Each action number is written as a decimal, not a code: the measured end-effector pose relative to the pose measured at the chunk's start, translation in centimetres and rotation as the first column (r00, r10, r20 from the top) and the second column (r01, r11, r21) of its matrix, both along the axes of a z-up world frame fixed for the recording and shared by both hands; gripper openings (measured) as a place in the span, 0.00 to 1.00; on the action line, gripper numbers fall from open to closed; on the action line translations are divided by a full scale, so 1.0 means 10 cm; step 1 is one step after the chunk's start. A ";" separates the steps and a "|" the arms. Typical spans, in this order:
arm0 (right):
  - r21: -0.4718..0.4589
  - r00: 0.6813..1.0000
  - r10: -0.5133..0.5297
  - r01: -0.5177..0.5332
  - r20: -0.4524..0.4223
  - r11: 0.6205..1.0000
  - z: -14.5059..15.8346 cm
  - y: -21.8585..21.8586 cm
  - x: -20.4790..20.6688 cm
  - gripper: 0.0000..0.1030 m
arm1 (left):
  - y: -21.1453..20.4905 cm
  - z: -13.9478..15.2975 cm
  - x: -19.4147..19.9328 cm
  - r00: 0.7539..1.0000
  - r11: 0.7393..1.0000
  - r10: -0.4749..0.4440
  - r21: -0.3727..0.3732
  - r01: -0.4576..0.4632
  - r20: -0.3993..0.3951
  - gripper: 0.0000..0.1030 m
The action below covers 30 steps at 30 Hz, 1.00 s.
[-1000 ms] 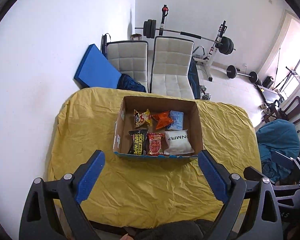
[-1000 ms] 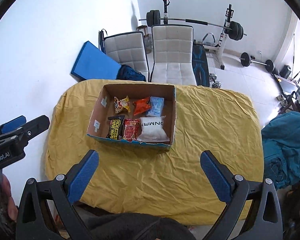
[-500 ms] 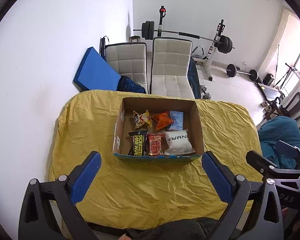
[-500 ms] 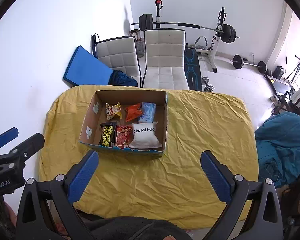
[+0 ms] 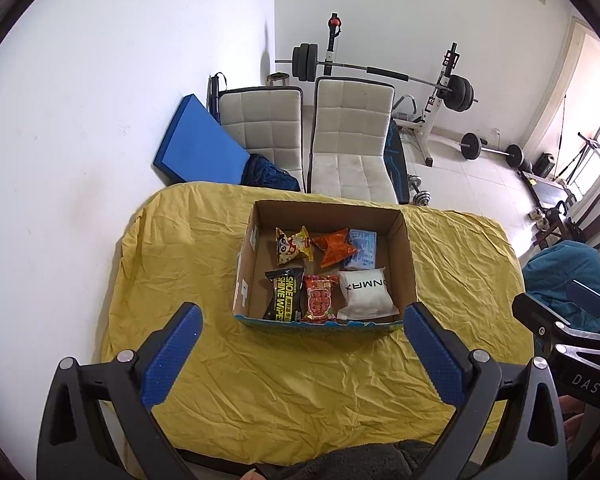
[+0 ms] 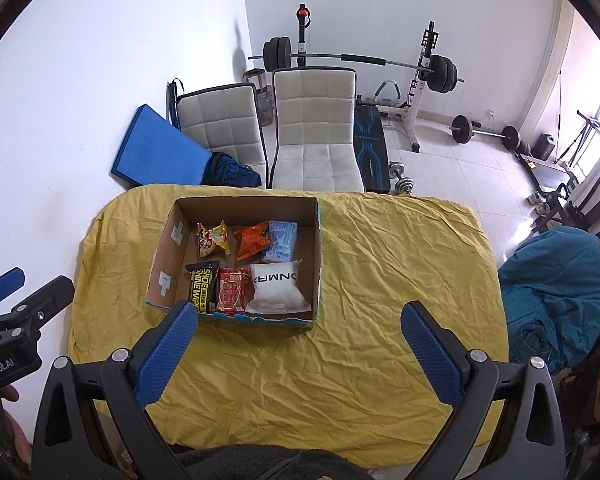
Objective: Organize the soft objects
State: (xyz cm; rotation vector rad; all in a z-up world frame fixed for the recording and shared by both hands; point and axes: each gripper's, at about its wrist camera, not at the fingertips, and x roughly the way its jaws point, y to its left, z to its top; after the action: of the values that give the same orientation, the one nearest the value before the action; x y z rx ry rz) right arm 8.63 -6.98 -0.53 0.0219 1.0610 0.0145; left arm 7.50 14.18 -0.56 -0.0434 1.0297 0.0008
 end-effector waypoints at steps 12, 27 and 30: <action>-0.015 1.000 -0.006 0.006 0.013 1.000 0.02 0.00 0.04 1.00 | 0.02 0.03 0.03 1.000 1.000 0.004 -0.004 -0.004 0.004 1.00; -0.017 1.000 -0.021 0.022 0.019 1.000 0.05 0.02 0.07 1.00 | 0.08 0.05 0.03 1.000 1.000 0.017 -0.006 -0.017 0.022 1.00; -0.020 0.999 -0.026 0.026 0.020 0.999 0.05 0.01 0.06 1.00 | 0.07 0.05 0.01 0.999 1.000 0.016 -0.006 -0.016 0.030 1.00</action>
State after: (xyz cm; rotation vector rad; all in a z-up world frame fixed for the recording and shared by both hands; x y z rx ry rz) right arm 9.28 -6.86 0.00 0.0174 1.0408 -0.0191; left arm 7.64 14.92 -0.02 -0.0568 0.9992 0.0120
